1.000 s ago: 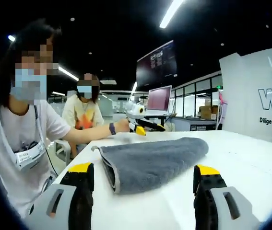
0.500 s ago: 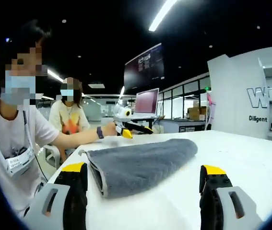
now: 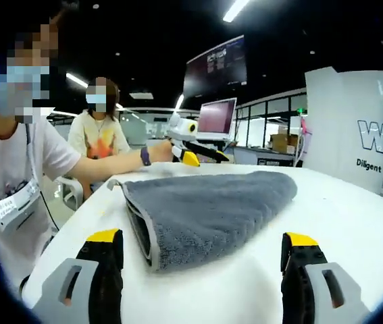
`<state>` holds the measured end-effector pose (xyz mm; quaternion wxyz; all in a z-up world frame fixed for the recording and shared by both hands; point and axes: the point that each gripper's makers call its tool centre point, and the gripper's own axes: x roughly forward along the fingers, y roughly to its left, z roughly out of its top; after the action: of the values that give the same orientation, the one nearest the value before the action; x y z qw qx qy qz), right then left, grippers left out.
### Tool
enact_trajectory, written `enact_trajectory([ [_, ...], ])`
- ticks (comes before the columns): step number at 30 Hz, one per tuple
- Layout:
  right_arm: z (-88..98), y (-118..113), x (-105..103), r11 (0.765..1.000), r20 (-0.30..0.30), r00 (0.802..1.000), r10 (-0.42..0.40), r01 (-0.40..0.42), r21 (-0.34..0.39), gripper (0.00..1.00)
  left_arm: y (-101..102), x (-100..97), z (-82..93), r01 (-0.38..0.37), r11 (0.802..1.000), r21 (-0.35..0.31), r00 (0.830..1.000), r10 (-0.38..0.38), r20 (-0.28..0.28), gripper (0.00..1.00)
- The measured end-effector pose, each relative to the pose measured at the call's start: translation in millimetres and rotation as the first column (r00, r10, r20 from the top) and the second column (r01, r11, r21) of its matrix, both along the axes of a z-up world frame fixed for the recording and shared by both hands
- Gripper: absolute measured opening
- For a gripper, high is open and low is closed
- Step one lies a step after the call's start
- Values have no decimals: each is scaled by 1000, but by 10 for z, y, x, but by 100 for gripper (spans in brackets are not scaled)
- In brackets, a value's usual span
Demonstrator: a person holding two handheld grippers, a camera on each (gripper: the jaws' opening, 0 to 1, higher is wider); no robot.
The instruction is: Fold the towel on the table until its edges align and the towel forms a compact rectangular stack.
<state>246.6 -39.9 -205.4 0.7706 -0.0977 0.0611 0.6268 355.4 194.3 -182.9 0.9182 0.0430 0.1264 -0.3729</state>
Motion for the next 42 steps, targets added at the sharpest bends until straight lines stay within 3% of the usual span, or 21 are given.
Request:
enact_trajectory([
  [6,-95,-7,88,999,-47,998,-44,43,-15,98,-52,-22,-69,7,1000,19,1000,-7,-12,97],
  [11,-98,-48,133,998,-78,995,-62,62,-10,92,-62,-23,-102,13,1000,28,1000,-12,-21,97],
  [27,-211,-114,90,995,-101,993,-55,45,-92,62,-79,-48,-136,14,999,37,1000,-13,-27,97],
  [34,-209,-279,174,986,-75,993,-88,76,-149,40,-69,-35,-137,12,999,38,999,-11,-30,97],
  [42,-256,-467,320,976,-108,984,-140,120,-180,29,-51,-18,-128,9,999,34,1000,-8,-29,97],
])
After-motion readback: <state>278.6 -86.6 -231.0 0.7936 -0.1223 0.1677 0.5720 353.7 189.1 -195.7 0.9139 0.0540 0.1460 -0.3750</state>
